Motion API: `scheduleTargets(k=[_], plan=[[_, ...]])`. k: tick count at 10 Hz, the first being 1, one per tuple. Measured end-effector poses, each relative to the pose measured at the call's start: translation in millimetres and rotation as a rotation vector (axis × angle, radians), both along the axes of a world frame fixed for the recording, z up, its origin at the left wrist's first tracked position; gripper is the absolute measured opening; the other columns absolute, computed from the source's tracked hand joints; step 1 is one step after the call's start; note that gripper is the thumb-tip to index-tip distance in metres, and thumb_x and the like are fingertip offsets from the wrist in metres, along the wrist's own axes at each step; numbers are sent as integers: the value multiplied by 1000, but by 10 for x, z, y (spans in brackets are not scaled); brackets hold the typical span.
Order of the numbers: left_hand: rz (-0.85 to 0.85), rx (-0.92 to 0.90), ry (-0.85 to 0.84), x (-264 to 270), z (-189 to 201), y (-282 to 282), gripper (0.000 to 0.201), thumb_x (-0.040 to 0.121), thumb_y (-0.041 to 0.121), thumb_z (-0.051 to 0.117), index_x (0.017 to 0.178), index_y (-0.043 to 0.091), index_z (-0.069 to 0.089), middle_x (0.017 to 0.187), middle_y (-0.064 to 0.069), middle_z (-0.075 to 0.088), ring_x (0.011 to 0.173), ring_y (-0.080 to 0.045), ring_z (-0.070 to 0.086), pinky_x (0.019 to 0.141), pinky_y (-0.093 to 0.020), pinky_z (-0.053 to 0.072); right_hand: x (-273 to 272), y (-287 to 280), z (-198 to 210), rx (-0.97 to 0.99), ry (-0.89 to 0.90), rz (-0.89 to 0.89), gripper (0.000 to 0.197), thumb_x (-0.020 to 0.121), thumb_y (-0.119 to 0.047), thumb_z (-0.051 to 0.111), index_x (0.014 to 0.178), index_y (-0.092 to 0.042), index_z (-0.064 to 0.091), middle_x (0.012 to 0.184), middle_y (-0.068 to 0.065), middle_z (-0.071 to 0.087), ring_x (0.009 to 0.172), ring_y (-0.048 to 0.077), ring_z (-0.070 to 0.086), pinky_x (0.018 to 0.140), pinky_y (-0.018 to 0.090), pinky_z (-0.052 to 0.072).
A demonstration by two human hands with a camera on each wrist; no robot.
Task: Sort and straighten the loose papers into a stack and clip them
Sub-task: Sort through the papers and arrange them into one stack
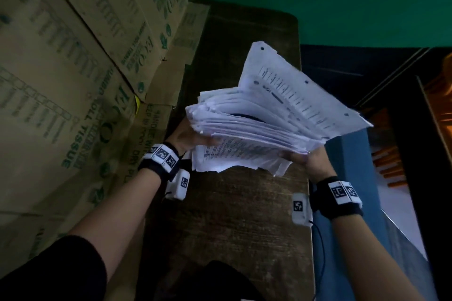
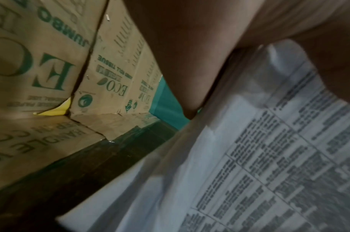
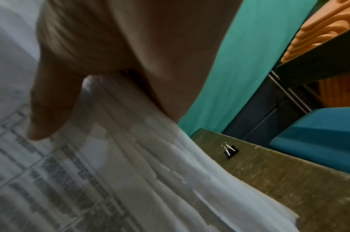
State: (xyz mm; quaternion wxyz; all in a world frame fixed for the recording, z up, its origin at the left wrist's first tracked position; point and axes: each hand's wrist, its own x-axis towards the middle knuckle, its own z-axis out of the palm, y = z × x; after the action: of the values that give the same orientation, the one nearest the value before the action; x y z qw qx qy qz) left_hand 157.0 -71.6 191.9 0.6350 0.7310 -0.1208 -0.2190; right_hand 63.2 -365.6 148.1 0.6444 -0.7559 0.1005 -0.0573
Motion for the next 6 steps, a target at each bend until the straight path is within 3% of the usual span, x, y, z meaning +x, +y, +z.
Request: scheduleTargets(k=[1,2,3,4,5,6], plan=[[54,122,16,56,-193,-63,69,57,24,90,116,9,57,111,19,66,109,-5,61,82,-5,45,42,43,18,34,31,19,50,69,6,82,113,-10,66,118,6,68,110,23,65,95,27,51],[283,264,-126,7,-250,-235,45,85,-13,59,127,-9,47,124,-17,54,118,-23,52,81,-4,39,105,178,133,133,28,-102,78,49,-40,90,116,-20,55,104,-9,67,96,16,64,89,25,47],[426,86,-166,-49,-227,-247,45,82,-16,60,125,-9,49,123,-23,56,96,1,56,71,2,38,145,259,329,31,-79,-107,31,60,-50,78,87,-43,66,80,-35,66,78,-14,60,85,33,50],[377,-19,-39,-91,-277,-82,51,69,-3,81,115,2,59,105,4,66,89,3,63,68,-5,46,-22,105,357,60,-61,-80,35,76,-4,78,95,-32,68,84,-29,71,81,-10,66,86,35,55],[113,-133,190,-141,-225,15,49,65,-8,80,110,0,61,94,11,71,88,6,67,77,-14,50,-165,-13,269,-50,-82,90,47,61,-38,88,101,-18,75,102,-2,75,100,13,69,90,46,55],[-264,-406,118,-189,-82,87,31,99,0,41,130,1,43,118,-6,69,114,-6,60,107,-17,31,-224,-76,212,-23,-448,-123,54,93,-31,61,136,-1,48,137,-3,57,130,26,51,115,53,29]])
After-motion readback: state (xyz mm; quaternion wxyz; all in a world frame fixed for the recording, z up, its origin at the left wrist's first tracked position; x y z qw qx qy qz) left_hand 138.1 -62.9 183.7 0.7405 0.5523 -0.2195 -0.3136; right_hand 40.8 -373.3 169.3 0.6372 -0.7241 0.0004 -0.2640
